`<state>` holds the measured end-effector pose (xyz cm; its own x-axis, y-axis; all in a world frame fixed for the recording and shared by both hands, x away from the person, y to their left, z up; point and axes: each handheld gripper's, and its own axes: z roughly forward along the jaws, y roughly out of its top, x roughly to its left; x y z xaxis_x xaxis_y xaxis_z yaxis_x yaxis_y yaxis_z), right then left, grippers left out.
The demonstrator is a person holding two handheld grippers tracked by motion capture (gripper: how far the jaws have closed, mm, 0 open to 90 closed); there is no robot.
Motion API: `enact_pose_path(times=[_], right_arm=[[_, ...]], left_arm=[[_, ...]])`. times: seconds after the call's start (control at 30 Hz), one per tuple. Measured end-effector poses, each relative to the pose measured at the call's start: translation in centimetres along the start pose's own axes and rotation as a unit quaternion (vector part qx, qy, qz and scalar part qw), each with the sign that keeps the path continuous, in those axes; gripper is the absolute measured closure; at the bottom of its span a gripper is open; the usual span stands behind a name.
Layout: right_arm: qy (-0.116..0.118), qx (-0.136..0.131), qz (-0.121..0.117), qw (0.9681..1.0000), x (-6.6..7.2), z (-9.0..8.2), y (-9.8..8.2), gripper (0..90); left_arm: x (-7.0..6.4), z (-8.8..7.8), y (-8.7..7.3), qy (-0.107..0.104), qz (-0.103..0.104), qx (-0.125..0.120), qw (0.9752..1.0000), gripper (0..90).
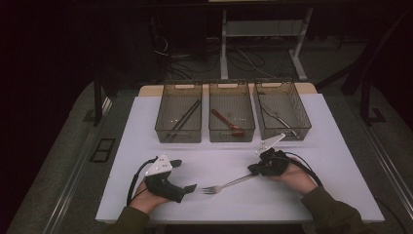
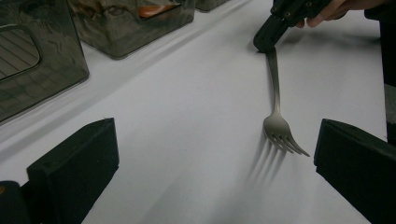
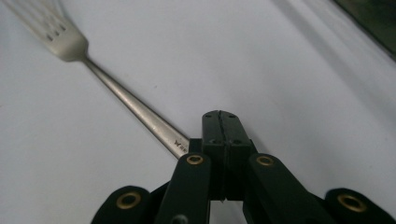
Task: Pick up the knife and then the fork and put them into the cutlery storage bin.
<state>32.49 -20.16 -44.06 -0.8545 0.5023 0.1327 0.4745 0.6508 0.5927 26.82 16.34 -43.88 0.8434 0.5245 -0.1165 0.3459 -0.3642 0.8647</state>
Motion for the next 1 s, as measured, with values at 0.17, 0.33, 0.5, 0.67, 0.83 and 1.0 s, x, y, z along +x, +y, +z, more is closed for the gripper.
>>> enact_pose_path(times=[0.17, 0.33, 0.5, 0.67, 0.83, 1.0], right_arm=[[0.009, 0.011, -0.001, 0.9999, 0.5, -0.4, -0.4, 88.7], [0.015, 0.021, -0.008, 0.9996, 1.2, -0.7, -0.8, 88.7], [0.025, 0.035, -0.029, 0.9986, 2.0, -1.2, -1.4, 88.7], [0.026, 0.039, -0.042, 0.998, 2.8, -1.4, -1.7, 88.7], [0.024, 0.026, -0.03, 0.9989, 2.4, -1.7, -1.6, 76.9], [0.024, -0.013, 0.006, 0.9996, 1.7, -2.7, -1.8, 56.4]], left_arm=[[0.0, 0.0, 0.0, 0.0, -0.001, 0.0, 1.0, 0.0], [0.0, 0.0, 0.0, 0.0, 0.0, 0.001, 1.0, 0.0], [-0.1, 0.0, 0.0, -0.001, 0.0, 0.0, 1.0, 0.0], [-0.1, 0.0, 0.0, -0.001, 0.0, 0.001, 1.0, 0.0], [0.0, -0.1, 0.0, 0.0, 0.0, 0.0, 1.0, 0.0], [-0.1, 0.0, 0.0, 0.0, 0.0, 0.0, 1.0, 0.0]])
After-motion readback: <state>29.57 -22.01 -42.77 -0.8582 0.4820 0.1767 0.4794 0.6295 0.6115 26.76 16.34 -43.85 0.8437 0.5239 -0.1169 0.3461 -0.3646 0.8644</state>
